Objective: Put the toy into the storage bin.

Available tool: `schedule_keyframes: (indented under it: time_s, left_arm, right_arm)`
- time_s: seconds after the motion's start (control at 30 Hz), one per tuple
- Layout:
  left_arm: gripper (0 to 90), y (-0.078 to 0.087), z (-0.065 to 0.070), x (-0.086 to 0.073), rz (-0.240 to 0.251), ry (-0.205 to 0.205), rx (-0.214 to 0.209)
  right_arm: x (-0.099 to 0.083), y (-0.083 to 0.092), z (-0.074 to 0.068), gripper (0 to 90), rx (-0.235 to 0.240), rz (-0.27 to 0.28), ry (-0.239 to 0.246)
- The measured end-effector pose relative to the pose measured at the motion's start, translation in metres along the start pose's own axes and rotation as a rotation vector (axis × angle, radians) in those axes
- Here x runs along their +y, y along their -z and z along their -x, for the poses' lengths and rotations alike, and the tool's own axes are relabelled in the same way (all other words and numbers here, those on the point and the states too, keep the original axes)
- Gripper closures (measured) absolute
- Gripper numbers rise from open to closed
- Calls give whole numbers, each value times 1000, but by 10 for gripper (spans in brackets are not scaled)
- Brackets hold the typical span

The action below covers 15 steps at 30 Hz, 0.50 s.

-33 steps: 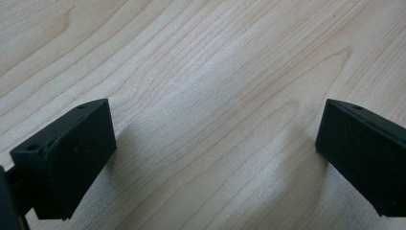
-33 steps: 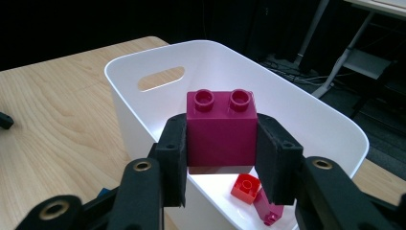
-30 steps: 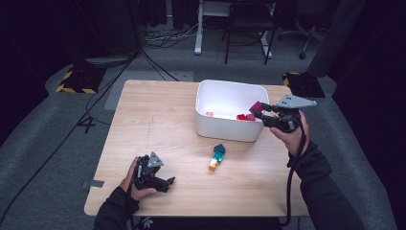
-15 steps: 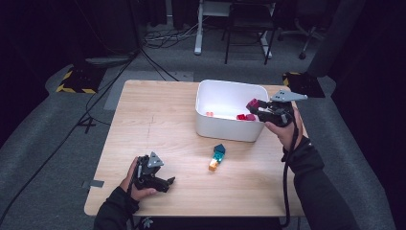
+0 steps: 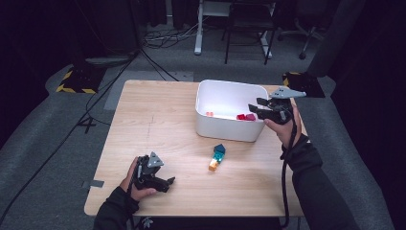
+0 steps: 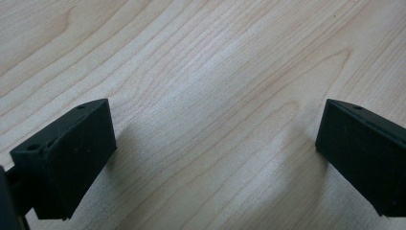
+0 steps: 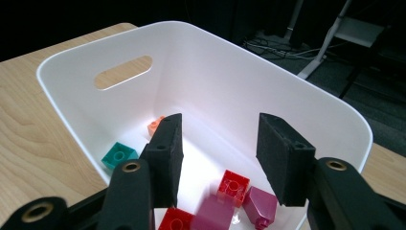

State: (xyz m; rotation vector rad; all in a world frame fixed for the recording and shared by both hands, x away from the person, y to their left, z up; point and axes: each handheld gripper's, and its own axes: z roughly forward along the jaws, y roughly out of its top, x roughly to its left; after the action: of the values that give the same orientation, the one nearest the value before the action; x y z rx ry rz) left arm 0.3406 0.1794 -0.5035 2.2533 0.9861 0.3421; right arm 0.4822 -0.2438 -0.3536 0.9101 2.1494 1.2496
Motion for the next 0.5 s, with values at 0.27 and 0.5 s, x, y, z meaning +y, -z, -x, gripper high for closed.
schedule_keyframes:
  time_s: [0.27,0.5]
  left_arm:
    - [3,0,0,0,0,1,0]
    - [3,0,0,0,1,0,1]
  right_arm:
    - [0,11,-20,488,53,-3,71]
    - [-4,23,-39,479,104,22,96]
